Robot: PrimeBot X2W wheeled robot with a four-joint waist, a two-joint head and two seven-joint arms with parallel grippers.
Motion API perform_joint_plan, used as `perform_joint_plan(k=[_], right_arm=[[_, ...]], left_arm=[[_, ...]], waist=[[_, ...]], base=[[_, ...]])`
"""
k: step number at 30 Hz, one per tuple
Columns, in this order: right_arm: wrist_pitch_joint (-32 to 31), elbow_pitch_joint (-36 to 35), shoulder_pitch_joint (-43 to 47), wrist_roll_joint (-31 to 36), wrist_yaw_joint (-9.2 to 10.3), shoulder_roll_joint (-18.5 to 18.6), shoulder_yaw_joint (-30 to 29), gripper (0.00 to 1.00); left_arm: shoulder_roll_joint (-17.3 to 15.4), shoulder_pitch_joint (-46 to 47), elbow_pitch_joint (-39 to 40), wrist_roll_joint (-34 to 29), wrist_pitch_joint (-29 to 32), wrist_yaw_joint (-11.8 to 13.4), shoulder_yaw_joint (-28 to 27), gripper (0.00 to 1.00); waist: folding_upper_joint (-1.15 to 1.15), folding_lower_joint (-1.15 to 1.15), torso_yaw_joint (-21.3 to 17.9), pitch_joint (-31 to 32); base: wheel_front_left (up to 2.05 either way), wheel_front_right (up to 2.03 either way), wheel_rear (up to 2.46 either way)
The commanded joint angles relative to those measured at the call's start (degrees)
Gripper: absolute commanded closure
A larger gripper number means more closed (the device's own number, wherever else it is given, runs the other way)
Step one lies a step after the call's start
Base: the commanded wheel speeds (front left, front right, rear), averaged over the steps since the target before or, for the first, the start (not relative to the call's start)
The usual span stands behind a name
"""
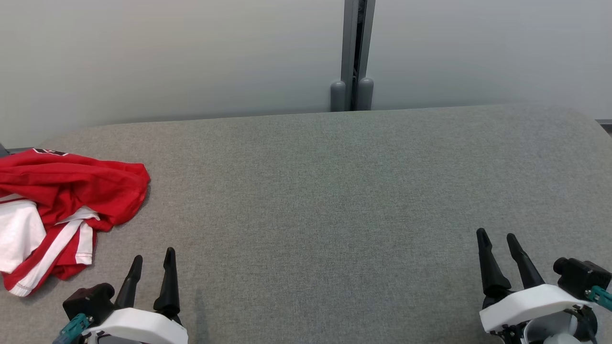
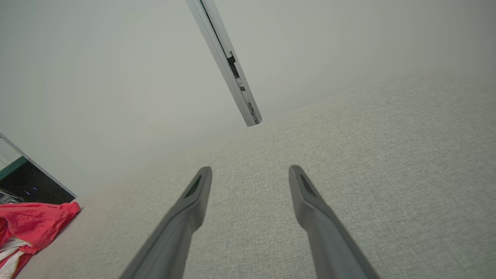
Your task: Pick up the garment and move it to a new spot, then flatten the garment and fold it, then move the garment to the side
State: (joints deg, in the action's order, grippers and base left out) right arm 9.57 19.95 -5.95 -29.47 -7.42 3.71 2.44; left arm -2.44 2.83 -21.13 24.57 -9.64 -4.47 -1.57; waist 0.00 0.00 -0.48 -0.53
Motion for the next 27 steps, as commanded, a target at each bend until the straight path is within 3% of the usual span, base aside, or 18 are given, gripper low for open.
perform_joint_plan(k=[1, 27], right_arm=[[0.61, -0.03, -1.01, 1.6, -0.09, 0.21, -0.08, 0.0], [3.8, 2.4, 0.03, 16.53, -0.11, -0.47, -1.2, 0.0]], left_arm=[[-0.4, 0.33, 0.16, -1.62, -0.51, 0.33, -0.03, 0.0], [-0.53, -1.05, -2.42, -14.91, -3.7, 2.52, -0.21, 0.0]], waist=[[0.0, 0.0, 0.0, -0.02], [0.0, 0.0, -0.08, 0.53]], base=[[0.0, 0.0, 0.0], [0.0, 0.0, 0.0]])
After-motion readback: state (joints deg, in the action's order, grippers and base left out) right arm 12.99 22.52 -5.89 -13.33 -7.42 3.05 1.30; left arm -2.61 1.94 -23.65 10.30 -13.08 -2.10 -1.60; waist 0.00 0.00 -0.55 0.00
